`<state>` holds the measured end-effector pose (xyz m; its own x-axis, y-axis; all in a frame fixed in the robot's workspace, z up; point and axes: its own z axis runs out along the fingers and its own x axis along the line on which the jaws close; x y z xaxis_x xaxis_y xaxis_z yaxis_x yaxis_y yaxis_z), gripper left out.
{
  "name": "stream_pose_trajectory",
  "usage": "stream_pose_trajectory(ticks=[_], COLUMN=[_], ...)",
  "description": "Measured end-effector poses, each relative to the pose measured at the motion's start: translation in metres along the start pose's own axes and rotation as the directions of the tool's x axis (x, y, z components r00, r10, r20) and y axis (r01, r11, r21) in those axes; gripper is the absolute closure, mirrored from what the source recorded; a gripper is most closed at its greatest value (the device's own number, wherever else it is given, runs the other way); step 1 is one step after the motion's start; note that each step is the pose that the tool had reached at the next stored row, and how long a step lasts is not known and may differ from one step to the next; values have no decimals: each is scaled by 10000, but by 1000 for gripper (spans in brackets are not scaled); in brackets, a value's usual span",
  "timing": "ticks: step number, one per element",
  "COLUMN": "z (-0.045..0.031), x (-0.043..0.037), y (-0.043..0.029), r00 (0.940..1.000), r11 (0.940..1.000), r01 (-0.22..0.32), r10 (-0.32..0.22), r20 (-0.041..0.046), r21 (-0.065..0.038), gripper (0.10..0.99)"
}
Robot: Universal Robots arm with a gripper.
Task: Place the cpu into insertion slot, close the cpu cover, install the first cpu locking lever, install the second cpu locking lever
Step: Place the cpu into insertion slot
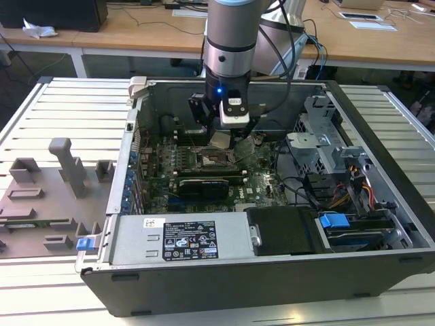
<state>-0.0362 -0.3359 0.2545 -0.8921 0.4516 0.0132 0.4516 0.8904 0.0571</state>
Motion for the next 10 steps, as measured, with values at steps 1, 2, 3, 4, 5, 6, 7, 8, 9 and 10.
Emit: stream_pose_trajectory(ticks=[1, 2, 3, 4, 5, 6, 7, 8, 9, 10], z=[0, 1, 1, 2, 2, 2, 2, 3, 3, 3], x=[0, 0, 0, 0, 0, 0, 0, 0, 0, 0], y=[0, 0, 0, 0, 0, 0, 0, 0, 0, 0], r00=[10000, 9999, 9998, 9995, 9994, 9992, 9989, 9986, 9983, 9979], r11=[10000, 9999, 9998, 9995, 9994, 9992, 9989, 9986, 9983, 9979], r01=[-56, -109, -216, -309, -354, -402, -477, -524, -575, -649], r10=[56, 109, 216, 309, 354, 402, 477, 524, 575, 649], r20=[4, 8, 14, 20, 22, 26, 30, 33, 36, 40], r21=[0, 0, 0, -1, -1, -2, -3, -3, -4, -4], gripper=[545, 545, 545, 545, 545, 545, 545, 545, 545, 545])
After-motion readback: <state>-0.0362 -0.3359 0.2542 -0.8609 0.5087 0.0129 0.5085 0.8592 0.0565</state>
